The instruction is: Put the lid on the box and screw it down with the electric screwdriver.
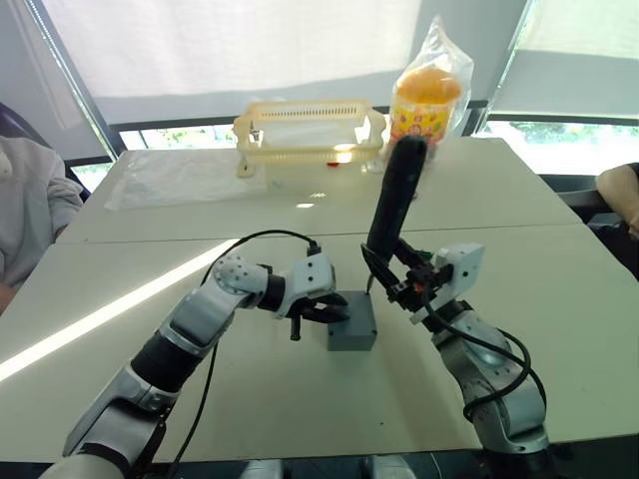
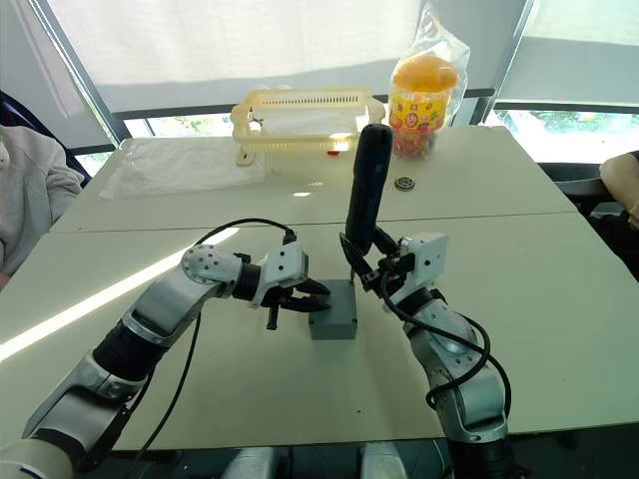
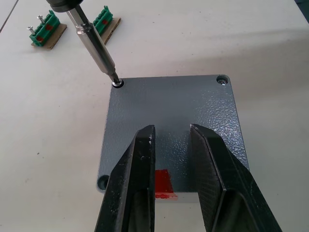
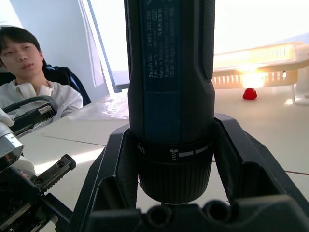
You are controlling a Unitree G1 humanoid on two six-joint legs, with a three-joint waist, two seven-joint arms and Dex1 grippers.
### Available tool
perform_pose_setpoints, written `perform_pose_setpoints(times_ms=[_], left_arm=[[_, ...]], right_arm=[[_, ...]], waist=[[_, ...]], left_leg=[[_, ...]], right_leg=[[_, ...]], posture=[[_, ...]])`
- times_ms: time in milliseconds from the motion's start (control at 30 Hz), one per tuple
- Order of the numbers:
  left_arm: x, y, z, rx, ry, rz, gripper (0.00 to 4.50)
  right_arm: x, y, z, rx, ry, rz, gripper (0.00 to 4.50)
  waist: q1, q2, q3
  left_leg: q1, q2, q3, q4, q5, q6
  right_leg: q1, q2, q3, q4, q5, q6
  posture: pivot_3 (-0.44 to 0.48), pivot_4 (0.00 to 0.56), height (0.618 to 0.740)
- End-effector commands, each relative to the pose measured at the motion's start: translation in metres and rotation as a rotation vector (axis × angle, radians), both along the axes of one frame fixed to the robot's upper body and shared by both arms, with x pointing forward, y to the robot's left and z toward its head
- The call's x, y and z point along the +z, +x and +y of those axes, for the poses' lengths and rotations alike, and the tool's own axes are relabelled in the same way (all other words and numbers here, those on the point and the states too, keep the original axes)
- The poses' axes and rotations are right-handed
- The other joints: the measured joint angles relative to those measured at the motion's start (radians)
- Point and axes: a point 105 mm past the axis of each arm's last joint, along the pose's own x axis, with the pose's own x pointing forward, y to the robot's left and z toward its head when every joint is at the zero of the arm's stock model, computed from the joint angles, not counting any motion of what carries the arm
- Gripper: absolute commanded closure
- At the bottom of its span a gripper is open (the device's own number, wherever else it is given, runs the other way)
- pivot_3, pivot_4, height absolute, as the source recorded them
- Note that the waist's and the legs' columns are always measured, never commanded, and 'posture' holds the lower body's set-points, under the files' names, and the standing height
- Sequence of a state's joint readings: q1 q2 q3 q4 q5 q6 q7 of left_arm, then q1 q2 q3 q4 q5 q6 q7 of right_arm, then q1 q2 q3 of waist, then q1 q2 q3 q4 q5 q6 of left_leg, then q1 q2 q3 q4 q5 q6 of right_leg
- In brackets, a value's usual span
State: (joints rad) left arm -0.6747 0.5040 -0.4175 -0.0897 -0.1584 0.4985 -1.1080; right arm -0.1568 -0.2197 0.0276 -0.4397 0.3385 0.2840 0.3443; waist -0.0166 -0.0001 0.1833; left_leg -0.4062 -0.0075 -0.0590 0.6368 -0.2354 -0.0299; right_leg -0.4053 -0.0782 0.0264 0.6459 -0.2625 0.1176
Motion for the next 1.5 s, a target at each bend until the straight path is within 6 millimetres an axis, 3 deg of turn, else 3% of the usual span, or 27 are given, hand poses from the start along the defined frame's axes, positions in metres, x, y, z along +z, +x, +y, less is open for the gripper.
perform_pose_setpoints(times_ms=[33,333,500,1500], left_arm=[[-0.012,0.000,0.003,0.017,0.045,0.028,3.37],[-0.017,0.000,0.006,0.025,0.068,0.017,3.37],[-0.021,-0.001,0.007,0.029,0.073,0.025,3.37],[-0.022,0.000,0.006,0.037,0.094,0.012,3.37]], right_arm=[[-0.013,0.000,0.002,0.011,-0.012,0.033,2.72],[-0.031,-0.005,0.005,0.032,-0.024,0.076,2.72],[-0.038,-0.008,0.008,0.048,-0.035,0.089,2.72],[-0.062,-0.002,0.008,0.079,-0.121,0.164,2.72]], waist=[[0.000,-0.001,-0.001],[0.000,-0.004,-0.005],[0.000,-0.007,-0.007],[0.000,-0.016,-0.020]], left_leg=[[0.000,0.000,0.000,0.000,0.000,0.000],[0.003,0.000,0.000,-0.001,0.000,0.000],[0.016,0.001,0.000,-0.006,0.000,0.000],[0.017,0.002,-0.001,-0.008,0.000,0.000]], right_leg=[[0.000,0.000,0.000,0.000,0.000,0.000],[0.003,0.000,0.000,0.000,-0.001,-0.001],[0.015,0.000,0.000,-0.003,-0.005,-0.005],[0.016,0.000,-0.002,-0.005,-0.006,-0.008]], posture=[[0.000,0.150,0.740],[0.000,0.150,0.740],[0.000,0.150,0.740],[0.000,0.150,0.740]])
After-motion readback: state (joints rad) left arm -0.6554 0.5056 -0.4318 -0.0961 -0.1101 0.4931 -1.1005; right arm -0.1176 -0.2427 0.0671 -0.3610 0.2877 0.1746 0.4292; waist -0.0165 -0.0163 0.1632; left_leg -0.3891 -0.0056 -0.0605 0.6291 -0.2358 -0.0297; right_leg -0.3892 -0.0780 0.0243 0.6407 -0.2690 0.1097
